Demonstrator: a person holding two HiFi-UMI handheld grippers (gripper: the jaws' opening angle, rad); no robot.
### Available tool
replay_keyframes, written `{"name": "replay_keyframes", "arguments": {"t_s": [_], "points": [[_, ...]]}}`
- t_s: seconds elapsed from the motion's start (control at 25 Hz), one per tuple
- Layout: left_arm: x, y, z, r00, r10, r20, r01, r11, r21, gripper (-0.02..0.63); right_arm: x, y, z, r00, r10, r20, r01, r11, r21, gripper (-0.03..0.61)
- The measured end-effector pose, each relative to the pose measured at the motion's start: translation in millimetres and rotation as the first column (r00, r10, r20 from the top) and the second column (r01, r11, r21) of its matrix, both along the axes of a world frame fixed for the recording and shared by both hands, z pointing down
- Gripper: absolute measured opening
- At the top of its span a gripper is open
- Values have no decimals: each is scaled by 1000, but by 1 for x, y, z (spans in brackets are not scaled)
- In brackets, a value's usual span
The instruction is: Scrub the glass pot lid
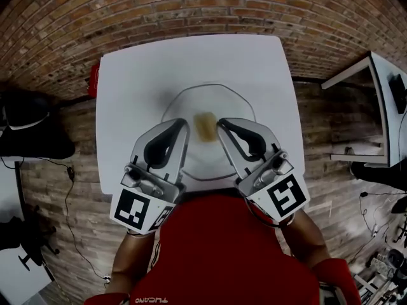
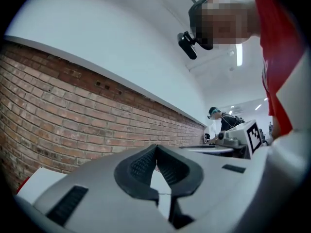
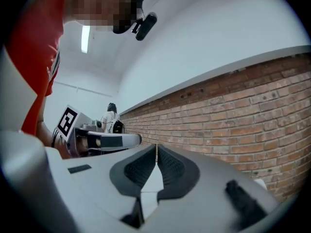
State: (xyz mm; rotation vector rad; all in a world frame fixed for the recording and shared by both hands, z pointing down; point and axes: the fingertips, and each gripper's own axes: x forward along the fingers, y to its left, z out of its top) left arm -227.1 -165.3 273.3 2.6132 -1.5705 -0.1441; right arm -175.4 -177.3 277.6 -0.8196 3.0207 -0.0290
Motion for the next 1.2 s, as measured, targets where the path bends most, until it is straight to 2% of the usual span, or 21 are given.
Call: {"name": "replay_keyframes", "arguments": {"t_s": [0.16,0.32,0.6,0.76,0.96,1.2], "points": [[15,2,-8,999,-12,41,11,1000,27,18,5,2,-15,1000,-22,21,20,998,58,31],[20,3,-17,998,-35,45,33,998,50,17,6,4,-22,998,-53,38,49,995,84,29],[21,3,-19,998,-53,45,50,997,50,17,6,5,-21,998,-58,37,55,995,79,29],[25,2,-26,999,-34,34,30,994,107,17,8,6,-19,998,-59,39,56,996,68,28],[29,2,-16,999,-26,33,25,999,41,17,13,7,-19,998,-54,37,52,997,61,29],[33,6,-17,999,-20,30,18,999,44,17,17,10,-20,998,-47,43,44,997,60,28]]}}
